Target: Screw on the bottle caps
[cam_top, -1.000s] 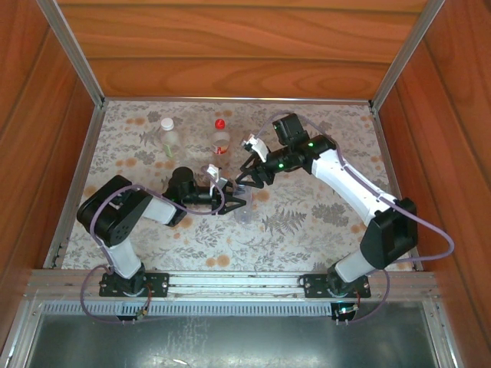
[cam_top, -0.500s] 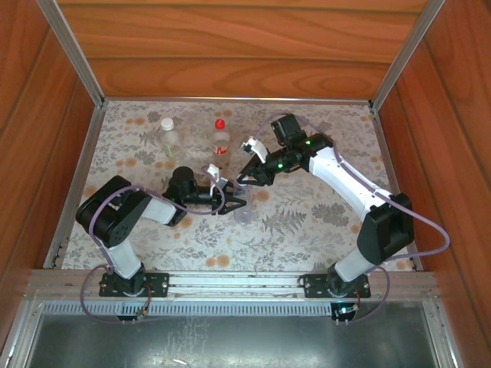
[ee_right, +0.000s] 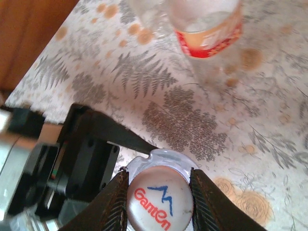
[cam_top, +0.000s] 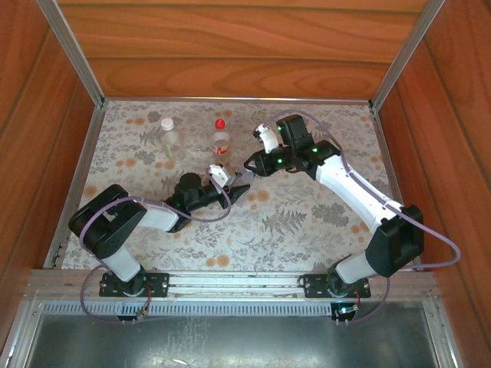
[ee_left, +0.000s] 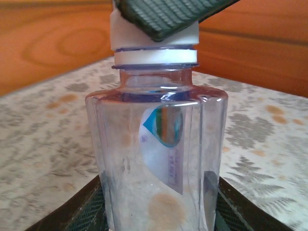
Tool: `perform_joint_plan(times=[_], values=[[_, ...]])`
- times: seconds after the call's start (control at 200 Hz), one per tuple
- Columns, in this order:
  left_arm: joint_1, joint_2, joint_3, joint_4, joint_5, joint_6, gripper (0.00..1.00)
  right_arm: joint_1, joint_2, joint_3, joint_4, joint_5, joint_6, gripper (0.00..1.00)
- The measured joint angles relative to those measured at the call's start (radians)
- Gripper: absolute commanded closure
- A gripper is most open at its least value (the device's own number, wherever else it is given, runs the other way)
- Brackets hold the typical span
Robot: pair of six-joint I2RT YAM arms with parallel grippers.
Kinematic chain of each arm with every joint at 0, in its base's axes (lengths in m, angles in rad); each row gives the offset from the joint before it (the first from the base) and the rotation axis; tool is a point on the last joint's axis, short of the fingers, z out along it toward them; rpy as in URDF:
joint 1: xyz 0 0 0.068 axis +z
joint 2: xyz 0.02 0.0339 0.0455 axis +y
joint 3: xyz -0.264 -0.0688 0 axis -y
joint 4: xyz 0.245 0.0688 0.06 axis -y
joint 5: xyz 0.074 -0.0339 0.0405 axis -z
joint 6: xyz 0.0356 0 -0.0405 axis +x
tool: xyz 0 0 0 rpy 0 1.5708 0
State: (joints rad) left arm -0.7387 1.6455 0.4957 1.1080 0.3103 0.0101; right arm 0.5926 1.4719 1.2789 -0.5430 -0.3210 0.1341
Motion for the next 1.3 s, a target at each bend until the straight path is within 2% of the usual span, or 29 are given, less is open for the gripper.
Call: perform_joint_plan(times=[0.27,0.365,0.47,0.56,0.67,0.72,0.745,0.78,0.87,1.105,1.304], values=[[-0.166,0.024,0.082,-0.107,-0.408,0.265,0.49,0.018,-0.066,-0.077,0.031,0.169,0.334,0.77],[-0.185,0.038,0.097,-0.119,-0.48,0.311,0.49,0.023,-0.071,-0.093,0.043,0.198,0.397,0.74],[-0.184,0.037,0.098,-0.129,-0.489,0.317,0.49,0.027,-0.071,-0.097,0.051,0.221,0.411,0.71],[-0.169,0.035,0.098,-0.134,-0.442,0.304,0.49,0.029,-0.078,-0.103,0.056,0.226,0.391,0.75],[-0.151,0.021,0.098,-0.143,-0.372,0.285,0.46,0.029,-0.09,-0.104,0.058,0.224,0.353,0.75],[-0.146,0.012,0.098,-0.151,-0.341,0.277,0.38,0.029,-0.091,-0.101,0.056,0.216,0.332,0.75],[-0.144,0.008,0.098,-0.156,-0.328,0.272,0.27,0.029,-0.091,-0.098,0.056,0.215,0.321,0.75],[-0.141,0.003,0.098,-0.164,-0.309,0.265,0.17,0.029,-0.091,-0.095,0.056,0.212,0.302,0.75],[-0.137,-0.001,0.098,-0.186,-0.259,0.246,0.06,0.028,-0.091,-0.082,0.057,0.192,0.258,0.75],[-0.042,-0.045,0.076,-0.224,-0.035,0.122,0.02,0.01,-0.106,-0.066,0.049,0.092,0.087,0.76],[0.052,-0.116,0.07,-0.232,0.274,-0.013,0.03,-0.02,-0.146,-0.065,0.032,-0.064,-0.09,0.79]])
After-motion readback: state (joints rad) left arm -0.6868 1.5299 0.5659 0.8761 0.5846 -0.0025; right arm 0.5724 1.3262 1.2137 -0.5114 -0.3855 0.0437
